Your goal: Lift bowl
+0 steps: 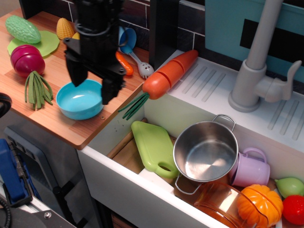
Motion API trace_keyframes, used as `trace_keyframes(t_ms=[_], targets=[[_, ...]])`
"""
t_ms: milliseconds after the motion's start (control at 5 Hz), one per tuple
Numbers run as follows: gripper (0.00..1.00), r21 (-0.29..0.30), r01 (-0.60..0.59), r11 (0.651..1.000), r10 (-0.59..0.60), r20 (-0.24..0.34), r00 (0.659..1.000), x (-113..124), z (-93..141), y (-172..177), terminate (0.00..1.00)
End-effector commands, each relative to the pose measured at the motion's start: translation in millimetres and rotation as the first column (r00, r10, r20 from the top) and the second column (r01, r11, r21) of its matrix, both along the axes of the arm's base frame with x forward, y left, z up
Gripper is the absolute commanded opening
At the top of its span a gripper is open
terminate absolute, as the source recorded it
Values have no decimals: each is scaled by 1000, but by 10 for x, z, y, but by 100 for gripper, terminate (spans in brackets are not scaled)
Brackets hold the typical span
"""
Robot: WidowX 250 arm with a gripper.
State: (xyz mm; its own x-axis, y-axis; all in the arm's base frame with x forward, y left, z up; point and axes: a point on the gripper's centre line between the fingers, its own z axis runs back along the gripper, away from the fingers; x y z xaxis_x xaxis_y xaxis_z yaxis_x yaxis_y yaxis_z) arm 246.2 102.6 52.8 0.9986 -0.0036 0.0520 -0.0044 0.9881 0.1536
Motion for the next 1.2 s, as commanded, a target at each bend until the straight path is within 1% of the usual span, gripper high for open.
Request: trace_keyframes(t_ms=[0,400,600,800,1000], targets=[[100,-10,6,1000,-6,32,999,71,-47,92,0],[100,-29,-10,1000,12,70,998,46,-241,27,0],[0,-17,-26,1000,27,86,996,40,-352,12,0],[0,-24,-26,999,28,98,995,32,-403,17,0],[0,-14,-21,1000,22,99,995,42,-334,13,0]])
